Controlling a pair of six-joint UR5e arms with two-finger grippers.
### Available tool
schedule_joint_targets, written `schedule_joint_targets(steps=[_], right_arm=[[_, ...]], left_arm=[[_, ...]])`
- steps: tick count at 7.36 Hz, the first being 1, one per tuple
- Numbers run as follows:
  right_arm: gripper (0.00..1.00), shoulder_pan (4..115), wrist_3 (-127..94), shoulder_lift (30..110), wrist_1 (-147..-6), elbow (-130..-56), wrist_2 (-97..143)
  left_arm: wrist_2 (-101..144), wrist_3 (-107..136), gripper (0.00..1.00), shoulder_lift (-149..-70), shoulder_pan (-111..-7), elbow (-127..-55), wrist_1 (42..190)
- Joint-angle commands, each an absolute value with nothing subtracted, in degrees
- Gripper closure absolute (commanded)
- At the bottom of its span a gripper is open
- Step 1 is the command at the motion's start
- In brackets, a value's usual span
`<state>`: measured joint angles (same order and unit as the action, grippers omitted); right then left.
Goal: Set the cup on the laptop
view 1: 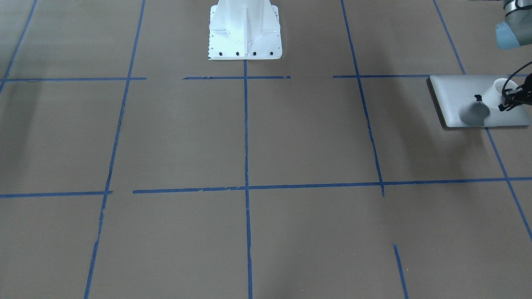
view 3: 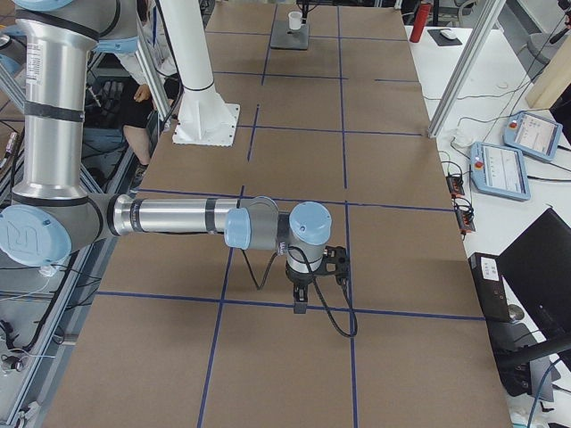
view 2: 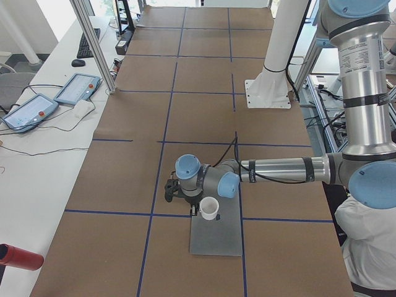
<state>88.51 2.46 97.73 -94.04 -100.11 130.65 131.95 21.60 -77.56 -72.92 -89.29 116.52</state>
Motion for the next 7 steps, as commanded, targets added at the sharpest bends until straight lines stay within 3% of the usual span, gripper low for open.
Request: schedule_joint_targets(steps=[1, 4, 5, 6, 7], right_arm=[[0.00, 88.51, 2.46, 97.73, -94.04, -100.11, 130.69], [0.00, 88.51, 2.46, 97.73, -94.04, -100.11, 130.69], [0.00, 88.51, 2.55, 97.73, -94.04, -100.11, 130.61], [0.00, 88.51, 2.46, 97.73, -94.04, -100.11, 130.69], [0.00, 88.51, 2.55, 97.73, -94.04, -100.11, 130.69]], left_arm=[[132.36, 22.15, 1.00, -77.17, -71.38, -88.86, 117.25], [133.68, 22.06, 1.00, -77.17, -69.17, -87.28, 117.33], [133.59, 21.89, 0.93, -77.17, -69.08, -86.23, 117.51], [133.59, 21.80, 0.60, -77.17, -69.08, -86.13, 117.60], [133.68, 21.62, 0.16, -77.17, -69.17, -86.39, 117.77]])
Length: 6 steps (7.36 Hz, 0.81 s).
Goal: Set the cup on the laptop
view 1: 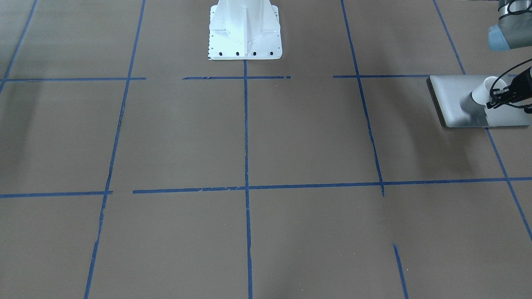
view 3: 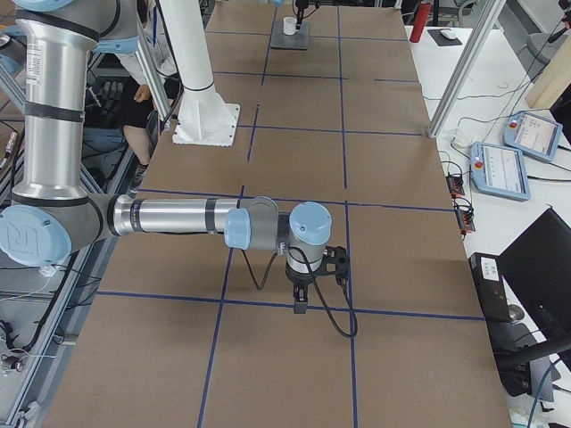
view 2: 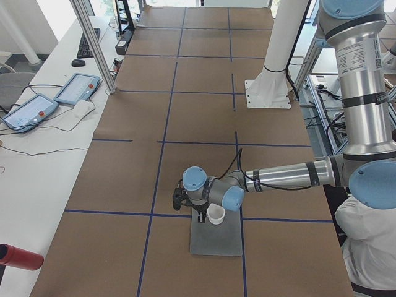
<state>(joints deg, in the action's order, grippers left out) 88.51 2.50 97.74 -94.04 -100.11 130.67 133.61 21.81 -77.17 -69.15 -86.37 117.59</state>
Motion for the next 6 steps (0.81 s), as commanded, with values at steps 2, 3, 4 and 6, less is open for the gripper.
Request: schedule_joint_targets(steps=[2, 3, 4, 6], right_arm=[[0.00, 88.51, 2.46, 97.73, -94.04, -100.11, 130.69], [0.00, 88.51, 2.46, 97.73, -94.04, -100.11, 130.69], [0.00, 88.51, 2.46, 97.73, -94.04, -100.11, 130.69], [0.00, 88.51, 2.46, 97.73, -94.04, -100.11, 130.61]], left_arm=[[133.86, 21.27, 0.00, -77.26, -69.52, -88.40, 117.34], [135.08, 19.96, 0.00, -77.34, -69.78, -89.72, 116.72], [136.04, 14.64, 0.00, -77.87, -72.74, -89.74, 113.67], [135.53, 1.03, 0.00, -80.05, -79.68, -93.75, 97.38]])
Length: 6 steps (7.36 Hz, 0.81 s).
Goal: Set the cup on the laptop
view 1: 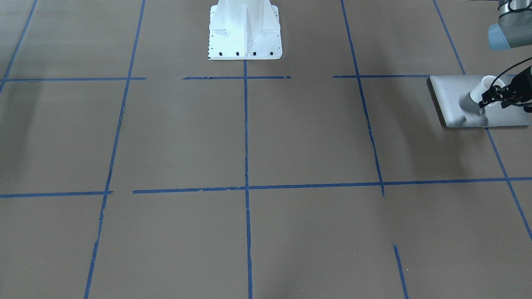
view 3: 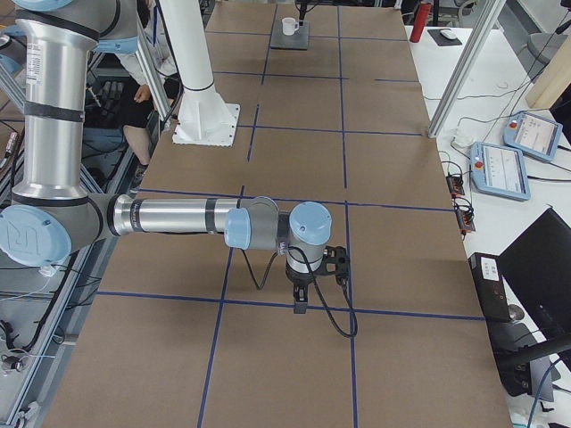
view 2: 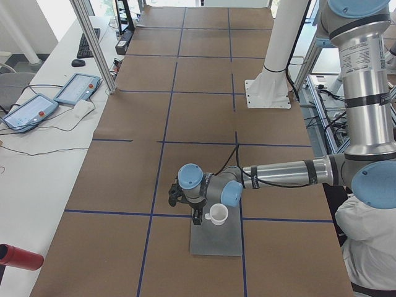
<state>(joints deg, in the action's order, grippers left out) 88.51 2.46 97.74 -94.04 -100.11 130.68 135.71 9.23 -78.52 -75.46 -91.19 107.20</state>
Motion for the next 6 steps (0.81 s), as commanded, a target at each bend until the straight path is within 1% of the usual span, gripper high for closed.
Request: schedule_joint_targets(steps=[1, 2, 4, 6], right_arm=[[0.00, 88.51, 2.46, 97.73, -94.04, -100.11, 130.69], [0.00, 88.51, 2.46, 97.73, -94.04, -100.11, 130.61], [0.00, 88.51, 2.46, 97.73, -94.04, -100.11, 130.61], [0.00, 88.51, 2.46, 97.73, -94.04, -100.11, 130.61]], left_arm=[[135.27, -4.69, 0.00, -82.33, -83.98, -95.43, 89.73], [135.26, -8.49, 0.00, -82.96, -86.11, -95.54, 86.52], [136.05, -8.70, 0.00, -83.14, -88.32, -95.62, 86.74], [135.70, -8.79, 0.00, -83.58, -88.33, -96.06, 87.27]])
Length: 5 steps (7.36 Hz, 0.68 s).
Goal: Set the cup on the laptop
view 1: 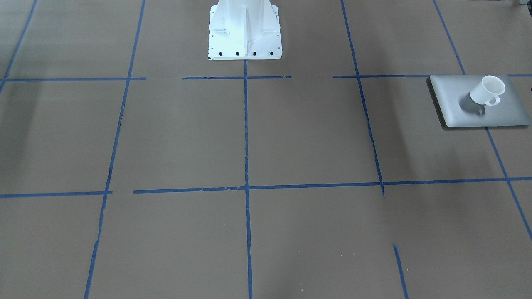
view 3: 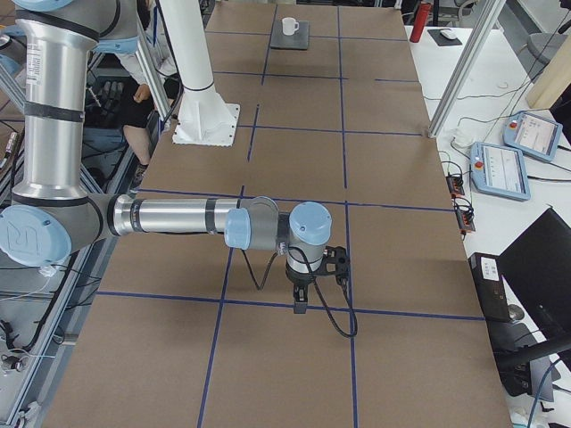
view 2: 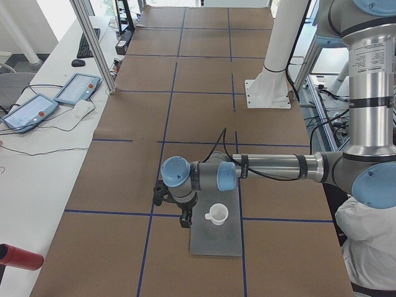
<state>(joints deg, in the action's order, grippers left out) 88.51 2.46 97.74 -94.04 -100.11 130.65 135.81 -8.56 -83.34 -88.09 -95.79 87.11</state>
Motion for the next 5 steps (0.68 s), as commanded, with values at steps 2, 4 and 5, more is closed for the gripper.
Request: schedule_joint_targets(steps=[2, 4, 5], right_arm=[[0.00, 88.51, 2.46, 97.73, -94.04, -100.11, 130.69], [0.00, 88.51, 2.46, 97.73, -94.04, -100.11, 130.69], [0.00, 88.51, 2.55, 97.73, -94.04, -100.11, 130.69]], left_arm=[[135.53, -8.88, 0.00, -84.02, -88.42, -95.98, 88.41], [135.35, -8.79, 0.00, -84.02, -88.42, -96.06, 88.59], [135.35, -8.79, 0.00, -84.02, -88.33, -95.98, 88.59]])
